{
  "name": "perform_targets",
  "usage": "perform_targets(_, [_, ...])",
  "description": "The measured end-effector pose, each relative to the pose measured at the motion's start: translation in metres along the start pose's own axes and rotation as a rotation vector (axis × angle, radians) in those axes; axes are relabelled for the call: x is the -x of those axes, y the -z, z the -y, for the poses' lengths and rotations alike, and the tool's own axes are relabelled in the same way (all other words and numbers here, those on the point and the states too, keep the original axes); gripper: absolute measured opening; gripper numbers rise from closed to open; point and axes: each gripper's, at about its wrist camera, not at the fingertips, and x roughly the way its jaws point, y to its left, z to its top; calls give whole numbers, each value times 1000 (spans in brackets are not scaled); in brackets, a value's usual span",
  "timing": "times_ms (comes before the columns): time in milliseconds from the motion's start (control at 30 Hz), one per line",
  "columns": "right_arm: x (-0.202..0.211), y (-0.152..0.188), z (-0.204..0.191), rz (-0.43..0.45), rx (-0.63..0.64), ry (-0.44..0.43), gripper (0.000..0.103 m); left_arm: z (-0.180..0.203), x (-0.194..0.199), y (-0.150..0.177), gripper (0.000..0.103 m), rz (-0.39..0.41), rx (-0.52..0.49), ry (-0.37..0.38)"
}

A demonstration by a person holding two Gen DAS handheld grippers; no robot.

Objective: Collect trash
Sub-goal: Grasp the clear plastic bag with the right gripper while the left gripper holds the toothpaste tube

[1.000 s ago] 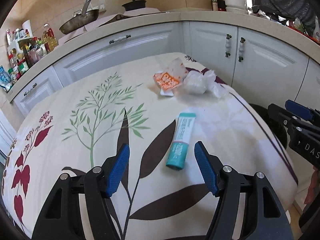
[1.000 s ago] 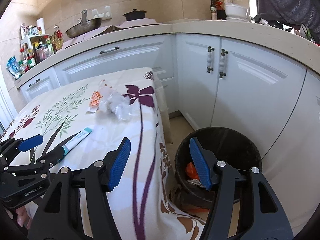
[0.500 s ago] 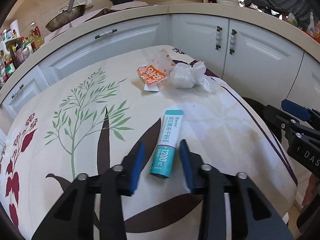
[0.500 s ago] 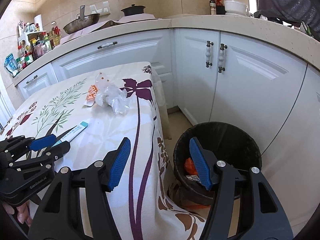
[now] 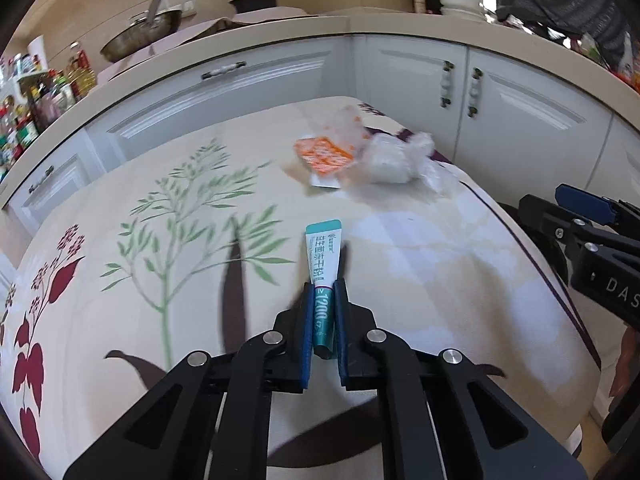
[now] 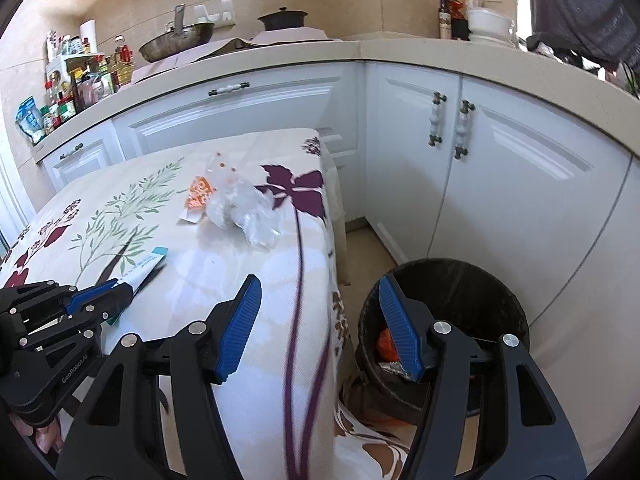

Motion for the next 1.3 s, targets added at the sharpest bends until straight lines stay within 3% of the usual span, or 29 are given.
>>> perform_targets(367, [-30, -42, -40, -34, 68, -70, 60, -72, 0, -11, 10, 15, 127, -109])
perform_targets(700, [-73, -65, -57, -94, 77, -51, 68, -127, -3, -14, 10, 18, 220, -186])
perform_targets(900, [-94, -63, -60, -160, 79, -49, 65, -140, -4, -13, 10, 14, 248, -206])
perform_targets(933, [-94, -63, -60, -160, 80, -51, 57, -141, -4, -13, 10, 13, 250, -207])
perform_targets(1300, [-74, -55, -59, -126, 87, -66, 54, -136, -2, -12, 10, 12, 245, -203])
